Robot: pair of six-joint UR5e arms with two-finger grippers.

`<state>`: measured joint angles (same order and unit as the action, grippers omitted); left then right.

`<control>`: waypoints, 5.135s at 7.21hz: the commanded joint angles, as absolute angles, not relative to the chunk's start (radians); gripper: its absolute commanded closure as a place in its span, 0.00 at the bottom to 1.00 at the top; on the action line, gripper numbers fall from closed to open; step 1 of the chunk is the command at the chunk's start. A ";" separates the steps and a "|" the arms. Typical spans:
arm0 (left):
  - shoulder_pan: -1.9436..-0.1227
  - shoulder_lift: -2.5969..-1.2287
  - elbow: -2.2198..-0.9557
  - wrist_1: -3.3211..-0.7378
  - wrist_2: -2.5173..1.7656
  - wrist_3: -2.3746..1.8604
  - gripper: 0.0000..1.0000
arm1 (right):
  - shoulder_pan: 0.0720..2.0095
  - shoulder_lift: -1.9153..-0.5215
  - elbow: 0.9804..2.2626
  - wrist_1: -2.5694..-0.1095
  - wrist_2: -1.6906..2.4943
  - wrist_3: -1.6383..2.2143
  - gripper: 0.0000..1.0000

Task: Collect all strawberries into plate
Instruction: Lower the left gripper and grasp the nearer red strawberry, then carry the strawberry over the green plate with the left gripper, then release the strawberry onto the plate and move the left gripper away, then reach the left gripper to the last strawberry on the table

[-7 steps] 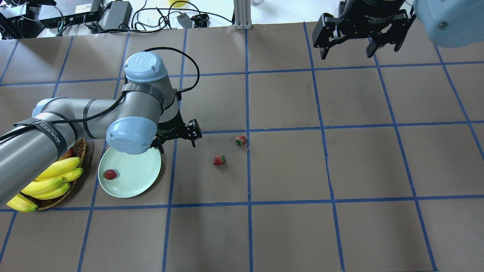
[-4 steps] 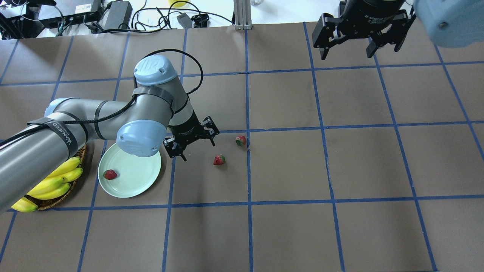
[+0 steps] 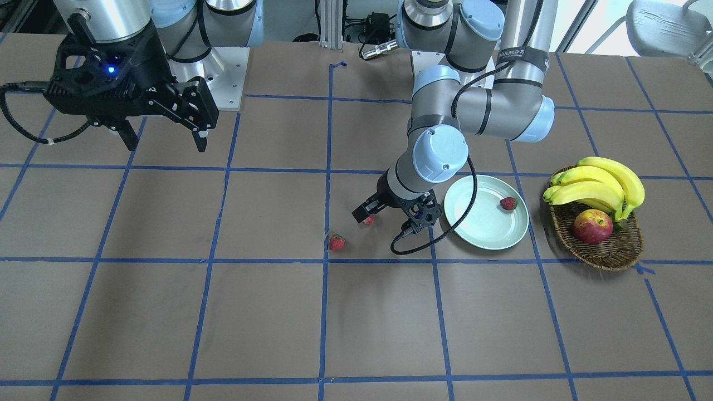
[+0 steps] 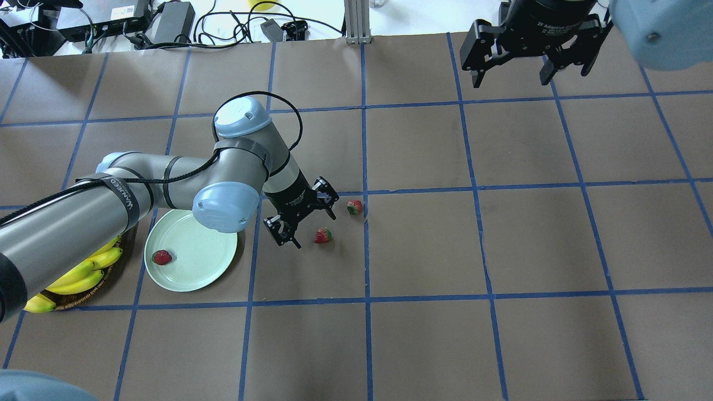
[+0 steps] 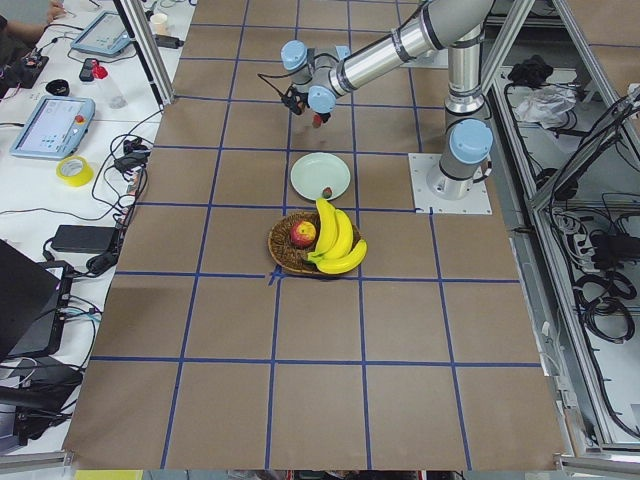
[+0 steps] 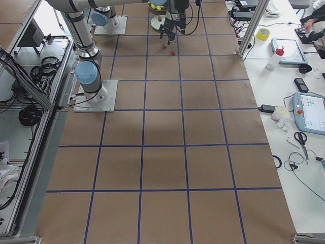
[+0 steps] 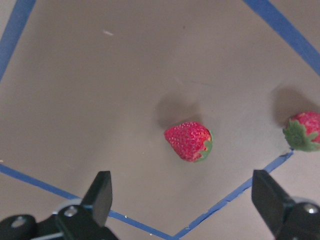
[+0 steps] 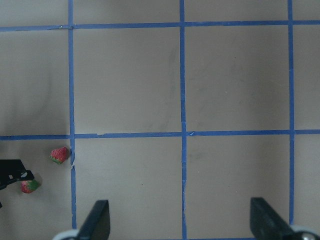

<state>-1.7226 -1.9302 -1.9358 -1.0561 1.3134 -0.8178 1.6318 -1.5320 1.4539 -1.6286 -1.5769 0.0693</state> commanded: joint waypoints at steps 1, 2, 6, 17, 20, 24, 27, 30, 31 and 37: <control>-1.723 -1.973 -1.936 -1.019 1.312 -0.822 0.02 | 1.632 -1.534 1.453 -1.625 -1.568 0.071 0.00; -1.723 -1.977 -1.937 -1.020 1.309 -0.822 0.11 | 1.632 -1.534 1.453 -1.624 -1.565 0.071 0.00; -1.732 -1.970 -1.936 -1.031 1.258 -0.805 1.00 | 1.631 -1.534 1.451 -1.620 -1.565 0.072 0.00; -1.427 -1.810 -1.896 -1.266 1.772 -0.157 1.00 | 1.631 -1.539 1.451 -1.609 -1.565 0.071 0.00; -1.445 -1.807 -1.921 -1.266 1.763 -0.158 0.00 | 1.631 -1.539 1.453 -1.606 -1.565 0.071 0.00; -1.575 -1.787 -1.881 -1.259 1.464 -0.428 0.00 | 1.631 -1.540 1.453 -1.605 -1.566 0.069 0.00; -1.674 -1.842 -1.875 -1.108 1.238 -0.772 0.00 | 1.631 -1.542 1.453 -1.605 -1.568 0.069 0.00; -1.716 -1.971 -1.876 -0.950 1.221 -0.951 0.00 | 1.631 -1.542 1.453 -1.605 -1.566 0.069 0.00; -1.744 -2.002 -1.873 -0.890 1.182 -1.062 0.00 | 1.631 -1.542 1.453 -1.605 -1.568 0.069 0.00; -1.767 -2.063 -1.868 -0.831 1.177 -1.137 0.90 | 1.631 -1.542 1.453 -1.605 -1.568 0.069 0.00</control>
<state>-1.7662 -2.0616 -1.8704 -0.8342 1.1754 -1.1434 1.6306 -1.5416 1.4527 -1.6045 -1.5664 0.0690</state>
